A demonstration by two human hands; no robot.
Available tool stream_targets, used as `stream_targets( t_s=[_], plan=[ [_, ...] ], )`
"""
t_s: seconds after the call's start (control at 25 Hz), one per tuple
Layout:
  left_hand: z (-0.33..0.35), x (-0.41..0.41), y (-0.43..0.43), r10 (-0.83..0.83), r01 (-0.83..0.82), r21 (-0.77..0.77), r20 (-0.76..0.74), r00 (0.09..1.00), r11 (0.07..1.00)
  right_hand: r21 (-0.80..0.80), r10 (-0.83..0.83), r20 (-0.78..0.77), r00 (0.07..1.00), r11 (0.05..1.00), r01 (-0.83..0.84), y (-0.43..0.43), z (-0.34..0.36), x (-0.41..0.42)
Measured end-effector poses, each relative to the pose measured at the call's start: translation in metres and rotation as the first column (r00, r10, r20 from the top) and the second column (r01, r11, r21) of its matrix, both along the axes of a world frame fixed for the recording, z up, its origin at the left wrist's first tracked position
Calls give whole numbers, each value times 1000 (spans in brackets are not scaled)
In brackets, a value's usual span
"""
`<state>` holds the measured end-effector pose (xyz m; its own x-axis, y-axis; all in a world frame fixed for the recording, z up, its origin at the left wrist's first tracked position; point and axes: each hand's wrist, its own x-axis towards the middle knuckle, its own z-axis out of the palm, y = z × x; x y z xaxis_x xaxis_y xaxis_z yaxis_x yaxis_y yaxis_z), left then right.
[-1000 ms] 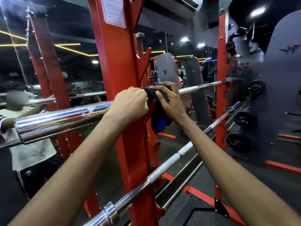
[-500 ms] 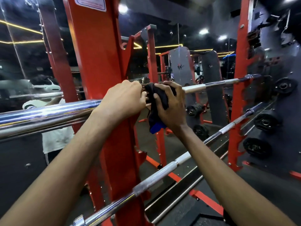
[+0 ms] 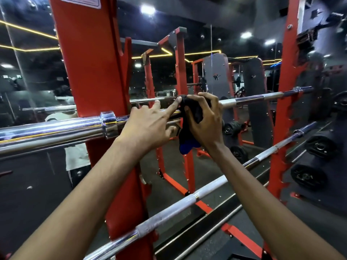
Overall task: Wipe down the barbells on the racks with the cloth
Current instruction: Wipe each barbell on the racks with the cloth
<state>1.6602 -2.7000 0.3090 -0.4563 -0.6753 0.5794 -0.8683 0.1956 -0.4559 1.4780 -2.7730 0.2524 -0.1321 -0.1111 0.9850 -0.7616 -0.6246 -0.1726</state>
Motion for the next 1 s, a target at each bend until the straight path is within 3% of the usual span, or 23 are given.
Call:
stream_targets(
  t_s=[0.08, 0.24, 0.36, 0.48, 0.56, 0.8, 0.88, 1.0],
  plan=[
    [-3, 0, 1, 9, -8, -29, 25, 1000, 1000, 15, -42, 32, 999, 999, 42, -10, -1, -12],
    [-3, -4, -1, 56, -54, -38, 46, 997, 998, 184, -98, 309, 946, 982, 42, -25, 6, -43],
    [-1, -16, -7, 88, -88, -1, 8, 996, 996, 224, -136, 223, 965, 971, 85, -17, 2, -37],
    [0, -31, -13, 75, -74, 50, -28, 997, 996, 147, -95, 94, 991, 986, 80, -13, -7, -28],
    [-3, -42, -17, 70, -68, 39, -44, 997, 997, 95, -67, 86, 994, 994, 58, -22, -9, -36],
    [-4, -70, -35, -1, 5, 28, -129, 992, 1000, 122, -42, 475, 879, 992, -19, -61, -2, -76],
    [-5, -82, -47, -16, 16, -5, -121, 993, 1000, 119, -30, 517, 855, 992, -37, -65, -4, -75],
    [-2, -105, -68, -58, 59, 1, -152, 987, 998, 54, 30, 443, 896, 997, -60, -64, -18, -74]
  ],
)
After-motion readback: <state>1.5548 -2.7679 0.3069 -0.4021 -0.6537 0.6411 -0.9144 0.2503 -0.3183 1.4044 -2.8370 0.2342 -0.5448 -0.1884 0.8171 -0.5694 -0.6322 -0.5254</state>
